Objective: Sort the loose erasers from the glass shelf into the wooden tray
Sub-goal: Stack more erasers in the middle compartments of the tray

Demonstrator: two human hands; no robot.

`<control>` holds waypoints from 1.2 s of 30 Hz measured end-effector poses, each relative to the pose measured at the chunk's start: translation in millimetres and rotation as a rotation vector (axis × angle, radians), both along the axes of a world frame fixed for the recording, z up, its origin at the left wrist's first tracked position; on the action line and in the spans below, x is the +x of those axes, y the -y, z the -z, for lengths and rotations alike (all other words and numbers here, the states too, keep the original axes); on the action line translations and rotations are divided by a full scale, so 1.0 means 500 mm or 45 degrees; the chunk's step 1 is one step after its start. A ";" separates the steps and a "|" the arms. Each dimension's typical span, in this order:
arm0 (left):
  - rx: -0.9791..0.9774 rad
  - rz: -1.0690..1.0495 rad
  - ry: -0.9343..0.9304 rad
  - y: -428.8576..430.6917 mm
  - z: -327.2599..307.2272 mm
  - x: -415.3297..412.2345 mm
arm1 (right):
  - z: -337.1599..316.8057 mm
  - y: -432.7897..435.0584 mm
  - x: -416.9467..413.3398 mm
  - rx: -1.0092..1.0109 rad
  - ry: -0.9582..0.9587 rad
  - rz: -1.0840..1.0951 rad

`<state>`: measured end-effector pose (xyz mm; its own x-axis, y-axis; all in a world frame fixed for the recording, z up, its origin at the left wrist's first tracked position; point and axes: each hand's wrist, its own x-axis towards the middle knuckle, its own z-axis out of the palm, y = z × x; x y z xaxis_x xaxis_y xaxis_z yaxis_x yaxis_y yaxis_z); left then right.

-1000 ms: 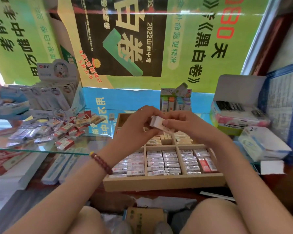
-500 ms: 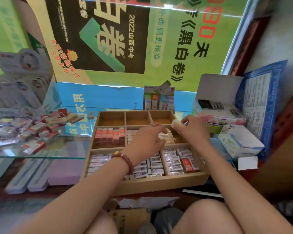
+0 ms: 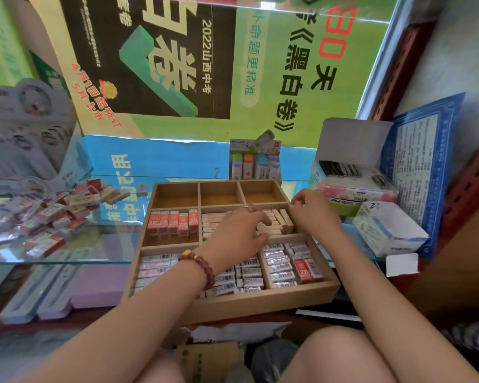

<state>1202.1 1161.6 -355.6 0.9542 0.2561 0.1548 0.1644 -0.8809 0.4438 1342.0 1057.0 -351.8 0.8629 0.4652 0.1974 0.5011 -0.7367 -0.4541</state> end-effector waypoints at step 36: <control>-0.037 -0.084 0.103 -0.104 -0.013 -0.156 | -0.049 0.002 -0.053 0.073 -0.079 -0.210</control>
